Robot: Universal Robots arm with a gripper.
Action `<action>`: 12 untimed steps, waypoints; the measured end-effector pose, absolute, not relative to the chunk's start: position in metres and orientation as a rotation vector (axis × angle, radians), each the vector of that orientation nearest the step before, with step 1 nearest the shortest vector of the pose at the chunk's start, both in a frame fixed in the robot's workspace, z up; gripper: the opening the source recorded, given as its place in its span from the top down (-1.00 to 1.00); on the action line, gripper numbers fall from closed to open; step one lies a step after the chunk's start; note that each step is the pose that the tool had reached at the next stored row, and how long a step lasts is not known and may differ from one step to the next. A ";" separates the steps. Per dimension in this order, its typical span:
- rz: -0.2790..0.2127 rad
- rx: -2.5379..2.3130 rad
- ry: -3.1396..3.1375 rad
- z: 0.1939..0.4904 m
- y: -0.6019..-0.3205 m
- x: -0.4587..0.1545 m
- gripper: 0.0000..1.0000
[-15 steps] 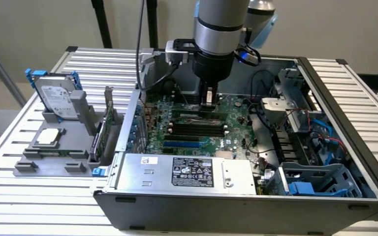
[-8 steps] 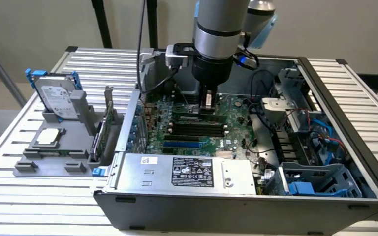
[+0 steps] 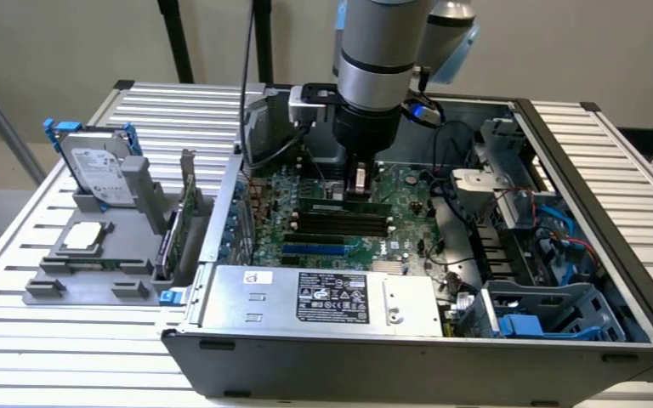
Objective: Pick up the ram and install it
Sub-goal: 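Insert the ram into the slot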
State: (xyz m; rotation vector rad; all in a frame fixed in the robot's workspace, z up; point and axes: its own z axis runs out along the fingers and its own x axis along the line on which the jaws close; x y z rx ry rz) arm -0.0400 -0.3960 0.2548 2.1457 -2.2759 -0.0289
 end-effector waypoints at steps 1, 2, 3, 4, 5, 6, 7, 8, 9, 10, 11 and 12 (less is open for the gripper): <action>-0.028 2.146 -2.276 0.253 -0.396 -0.040 0.73; -0.027 2.146 -2.275 0.251 -0.396 -0.040 0.73; -0.025 2.146 -2.274 0.250 -0.396 -0.040 0.73; -0.024 2.145 -2.273 0.248 -0.396 -0.040 0.73; -0.022 2.145 -2.272 0.247 -0.396 -0.040 0.73; -0.021 2.146 -2.270 0.246 -0.396 -0.040 0.73; -0.020 2.146 -2.269 0.246 -0.396 -0.040 0.73; -0.019 2.146 -2.268 0.245 -0.396 -0.040 0.73; -0.018 2.147 -2.268 0.245 -0.396 -0.040 0.73; -0.018 2.147 -2.267 0.245 -0.396 -0.040 0.73; -0.018 2.147 -2.267 0.244 -0.396 -0.040 0.73; -0.018 2.147 -2.267 0.244 -0.396 -0.040 0.73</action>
